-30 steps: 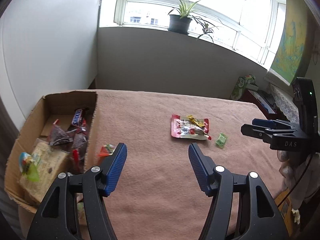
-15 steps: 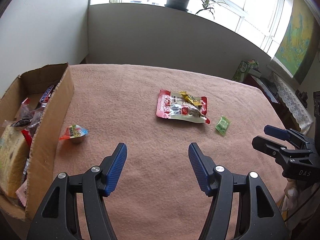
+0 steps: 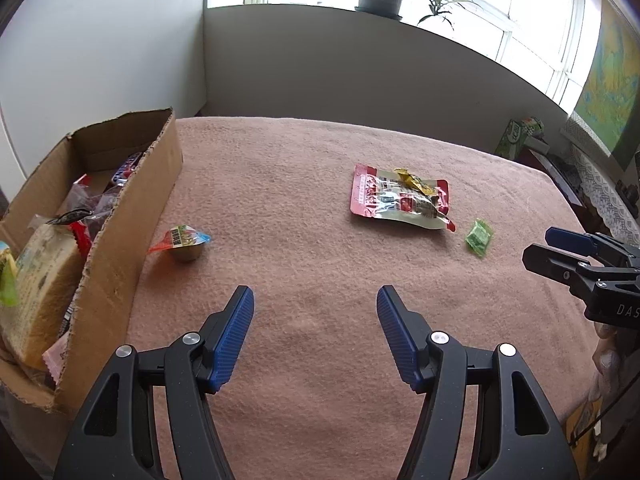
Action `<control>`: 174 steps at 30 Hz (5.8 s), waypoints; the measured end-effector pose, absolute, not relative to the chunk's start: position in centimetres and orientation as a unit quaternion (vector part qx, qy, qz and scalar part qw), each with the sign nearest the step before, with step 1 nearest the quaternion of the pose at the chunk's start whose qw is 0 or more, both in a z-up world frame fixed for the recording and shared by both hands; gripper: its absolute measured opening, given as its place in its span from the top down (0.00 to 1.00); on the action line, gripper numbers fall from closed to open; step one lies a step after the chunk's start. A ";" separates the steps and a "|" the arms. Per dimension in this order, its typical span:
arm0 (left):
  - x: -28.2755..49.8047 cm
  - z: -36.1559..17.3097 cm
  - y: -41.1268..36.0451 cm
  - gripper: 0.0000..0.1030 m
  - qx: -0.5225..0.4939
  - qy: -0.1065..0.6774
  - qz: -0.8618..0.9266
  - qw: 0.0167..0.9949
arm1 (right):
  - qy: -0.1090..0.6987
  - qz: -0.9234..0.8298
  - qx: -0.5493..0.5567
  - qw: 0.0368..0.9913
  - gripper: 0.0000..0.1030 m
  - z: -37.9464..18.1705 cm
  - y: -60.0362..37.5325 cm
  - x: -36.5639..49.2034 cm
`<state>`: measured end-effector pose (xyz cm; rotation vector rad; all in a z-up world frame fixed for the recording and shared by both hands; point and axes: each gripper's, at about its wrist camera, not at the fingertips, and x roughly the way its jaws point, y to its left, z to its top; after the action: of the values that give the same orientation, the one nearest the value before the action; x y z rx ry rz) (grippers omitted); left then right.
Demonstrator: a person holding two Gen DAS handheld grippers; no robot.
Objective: Organize snacks
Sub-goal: 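Move both grippers back over the remaining snacks on the table, then grasp the yellow candy with the left gripper while the right gripper grasps the green candy, then carry both candies into the cardboard box and open both grippers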
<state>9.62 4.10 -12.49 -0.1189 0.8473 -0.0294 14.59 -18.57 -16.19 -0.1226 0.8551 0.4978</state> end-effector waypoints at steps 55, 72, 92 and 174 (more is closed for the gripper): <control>23.1 -13.6 -4.0 0.92 -0.036 0.437 -0.132 0.889 | 0.445 0.280 -0.064 0.848 0.80 -19.7 -18.4 21.1; 24.8 -14.0 -6.4 0.82 -0.008 0.456 -0.152 0.877 | 0.427 0.271 -0.118 0.855 0.46 -19.8 -16.5 19.2; 27.2 -14.2 -9.1 0.79 0.058 0.454 -0.142 0.878 | 0.435 0.244 -0.079 0.863 0.66 -19.7 -20.0 20.3; 4.7 -7.9 21.6 0.57 -0.106 0.345 0.056 0.931 | 0.371 0.443 -0.121 0.807 0.28 -8.8 11.6 14.0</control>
<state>4.66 21.60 -7.89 -0.2174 0.7067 0.1154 13.95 11.59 -8.77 -0.2598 0.7941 0.9479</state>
